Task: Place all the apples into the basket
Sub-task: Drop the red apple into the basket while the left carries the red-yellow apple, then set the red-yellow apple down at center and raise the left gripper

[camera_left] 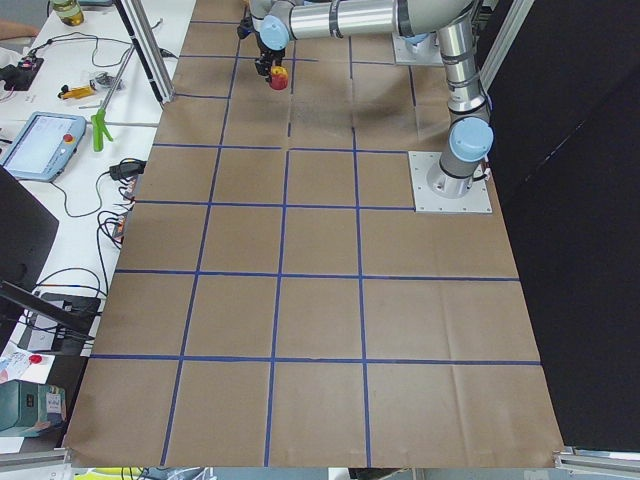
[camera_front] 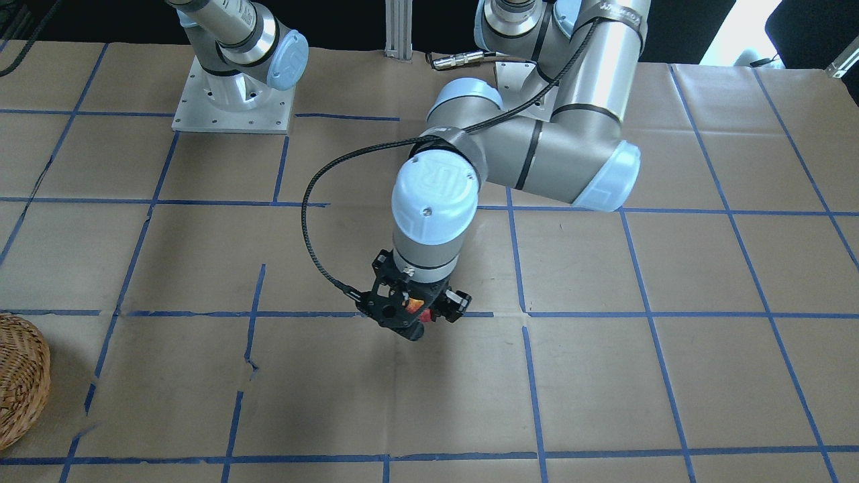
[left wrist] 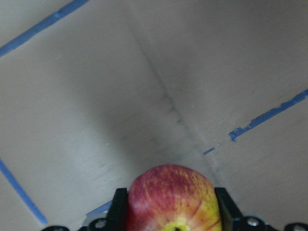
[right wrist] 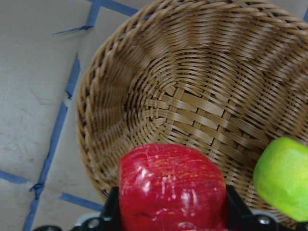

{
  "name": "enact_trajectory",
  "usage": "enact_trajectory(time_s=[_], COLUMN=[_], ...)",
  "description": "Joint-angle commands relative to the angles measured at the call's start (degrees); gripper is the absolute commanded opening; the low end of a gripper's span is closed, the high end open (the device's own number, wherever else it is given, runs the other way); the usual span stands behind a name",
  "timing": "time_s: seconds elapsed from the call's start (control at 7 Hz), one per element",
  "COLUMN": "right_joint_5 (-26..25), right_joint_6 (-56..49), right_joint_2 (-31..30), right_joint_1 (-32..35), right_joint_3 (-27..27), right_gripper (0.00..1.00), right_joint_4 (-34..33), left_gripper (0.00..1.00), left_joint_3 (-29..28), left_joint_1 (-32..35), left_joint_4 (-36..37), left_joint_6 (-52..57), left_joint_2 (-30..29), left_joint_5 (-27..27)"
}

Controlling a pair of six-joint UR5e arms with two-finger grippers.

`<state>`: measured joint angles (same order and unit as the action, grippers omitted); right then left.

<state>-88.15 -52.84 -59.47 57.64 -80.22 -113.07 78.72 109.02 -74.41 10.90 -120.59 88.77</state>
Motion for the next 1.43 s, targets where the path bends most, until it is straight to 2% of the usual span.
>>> enact_trajectory(time_s=[0.0,0.14,0.29,0.43,0.57,0.71,0.86,1.0,1.14,1.29], right_joint_5=[0.79,0.7,0.79,0.87,0.79,0.53,0.44,-0.09,-0.18,0.25], right_joint_6=[-5.5,-6.56,-6.05,-5.52,-5.43,-5.08,-2.03,5.48,19.13,28.32], right_joint_2=[6.54,7.35,7.36,6.92,5.44,2.55,-0.61,-4.21,-7.99,-10.55], right_joint_1=[-1.82,-1.92,-1.92,-1.92,-1.92,-1.22,0.87,5.33,9.46,14.38], right_joint_3=[3.03,3.83,3.49,3.75,3.67,3.4,3.31,2.62,0.35,-3.68], right_gripper=[0.09,0.11,0.55,0.99,1.0,1.0,1.0,1.0,1.0,1.0], right_joint_4=[-3.21,-3.21,-3.04,-1.9,-0.59,1.52,6.32,11.33,14.25,13.85], left_gripper=[0.37,0.38,0.44,0.8,0.98,0.98,0.98,0.98,0.98,0.98], left_joint_3=[1.86,3.87,5.55,5.83,5.22,4.52,3.73,2.94,2.49,2.58], left_joint_1=[2.16,2.08,1.99,1.99,1.9,1.9,1.64,-1.06,-7.7,-14.38], left_joint_4=[3.63,5.83,9.6,11.11,11.04,10.69,10.6,9.04,1.8,-5.76], left_joint_6=[-3.86,-3.52,-3.6,-3.95,-4.04,-3.87,-3.17,-2.73,-1.59,-1.32], left_joint_2=[-3.85,-4.03,-4.56,-4.74,-4.56,-4.04,-2.12,3.55,9.62,16.2], left_joint_5=[-0.08,-0.08,-0.17,-0.26,-0.43,-0.09,0.0,0.0,-0.6,-0.52])
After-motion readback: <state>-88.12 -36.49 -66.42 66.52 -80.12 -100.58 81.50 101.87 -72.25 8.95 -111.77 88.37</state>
